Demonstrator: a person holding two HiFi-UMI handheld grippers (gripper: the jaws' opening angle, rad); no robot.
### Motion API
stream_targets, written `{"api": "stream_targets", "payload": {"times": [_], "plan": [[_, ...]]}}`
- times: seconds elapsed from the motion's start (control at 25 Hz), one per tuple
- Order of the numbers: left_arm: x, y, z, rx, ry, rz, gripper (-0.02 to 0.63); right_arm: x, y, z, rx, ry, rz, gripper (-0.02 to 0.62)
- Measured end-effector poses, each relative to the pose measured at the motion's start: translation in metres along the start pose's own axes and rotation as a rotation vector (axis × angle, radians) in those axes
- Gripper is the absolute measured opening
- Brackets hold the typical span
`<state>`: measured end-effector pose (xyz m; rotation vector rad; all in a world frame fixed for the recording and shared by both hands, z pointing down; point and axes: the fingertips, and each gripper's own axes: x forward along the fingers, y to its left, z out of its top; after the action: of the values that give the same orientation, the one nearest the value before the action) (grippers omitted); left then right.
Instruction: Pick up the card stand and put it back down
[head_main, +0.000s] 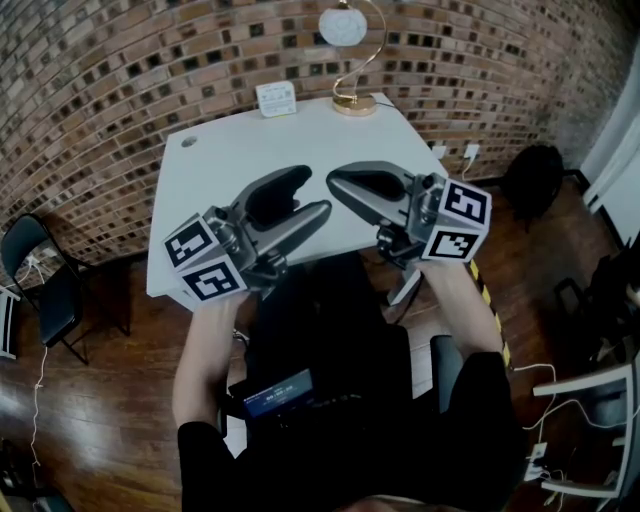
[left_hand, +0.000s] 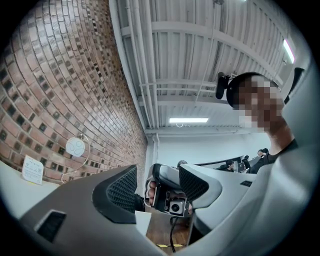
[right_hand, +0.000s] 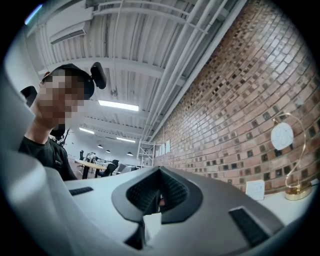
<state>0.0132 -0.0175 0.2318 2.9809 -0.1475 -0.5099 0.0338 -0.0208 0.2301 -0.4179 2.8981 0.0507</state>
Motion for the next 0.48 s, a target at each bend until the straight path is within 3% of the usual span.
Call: {"api": "stream_targets", "payload": {"times": [0.48], "plan": [[0.0047, 0.0027, -0.0045, -0.012, 0.003, -0.001, 0.264, -0.0053, -0.0047, -0.0022, 0.012, -0.004, -0.005, 0.012]]}}
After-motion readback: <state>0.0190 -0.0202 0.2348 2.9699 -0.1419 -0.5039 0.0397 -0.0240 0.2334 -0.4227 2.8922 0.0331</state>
